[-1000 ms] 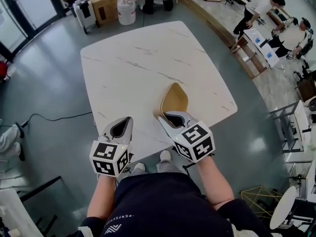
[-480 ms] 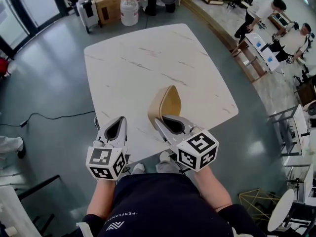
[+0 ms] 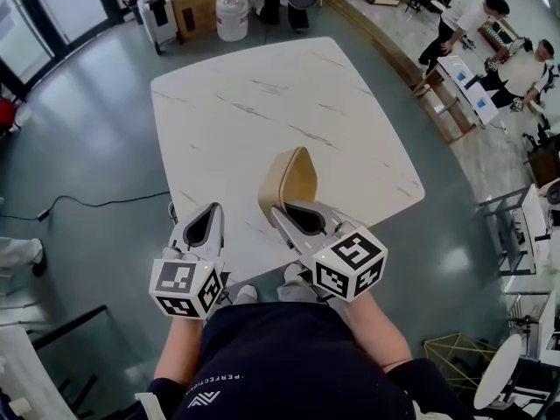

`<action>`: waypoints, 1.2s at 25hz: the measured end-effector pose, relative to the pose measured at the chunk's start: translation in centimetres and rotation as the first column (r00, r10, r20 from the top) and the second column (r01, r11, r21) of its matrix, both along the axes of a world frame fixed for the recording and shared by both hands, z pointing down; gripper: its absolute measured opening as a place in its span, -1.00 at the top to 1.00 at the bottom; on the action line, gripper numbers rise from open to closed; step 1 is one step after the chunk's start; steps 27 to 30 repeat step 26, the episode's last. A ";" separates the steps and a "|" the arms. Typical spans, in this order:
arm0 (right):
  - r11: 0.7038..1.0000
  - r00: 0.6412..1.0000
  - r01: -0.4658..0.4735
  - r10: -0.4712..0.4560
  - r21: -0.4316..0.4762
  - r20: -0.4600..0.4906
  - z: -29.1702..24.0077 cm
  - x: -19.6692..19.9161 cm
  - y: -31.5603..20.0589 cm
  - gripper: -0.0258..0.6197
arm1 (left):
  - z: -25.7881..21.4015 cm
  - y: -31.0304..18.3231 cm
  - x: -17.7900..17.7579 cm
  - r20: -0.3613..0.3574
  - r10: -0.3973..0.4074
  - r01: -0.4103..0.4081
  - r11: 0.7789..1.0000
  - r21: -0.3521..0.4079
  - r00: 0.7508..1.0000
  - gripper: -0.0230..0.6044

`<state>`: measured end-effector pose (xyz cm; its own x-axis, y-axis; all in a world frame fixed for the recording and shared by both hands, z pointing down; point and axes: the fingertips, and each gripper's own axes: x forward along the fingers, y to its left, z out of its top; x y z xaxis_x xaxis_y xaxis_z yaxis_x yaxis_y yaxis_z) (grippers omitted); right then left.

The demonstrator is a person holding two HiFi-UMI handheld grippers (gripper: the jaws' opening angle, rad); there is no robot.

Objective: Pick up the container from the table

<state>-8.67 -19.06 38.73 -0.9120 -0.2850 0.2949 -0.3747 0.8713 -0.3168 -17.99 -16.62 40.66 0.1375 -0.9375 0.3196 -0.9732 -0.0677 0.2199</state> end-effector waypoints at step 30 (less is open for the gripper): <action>0.999 0.999 -0.039 0.039 -0.031 0.015 0.4 3.1 0.6 0.85 | 0.6 0.7 3.9 0.002 0.067 -0.067 0.998 -0.010 0.998 0.94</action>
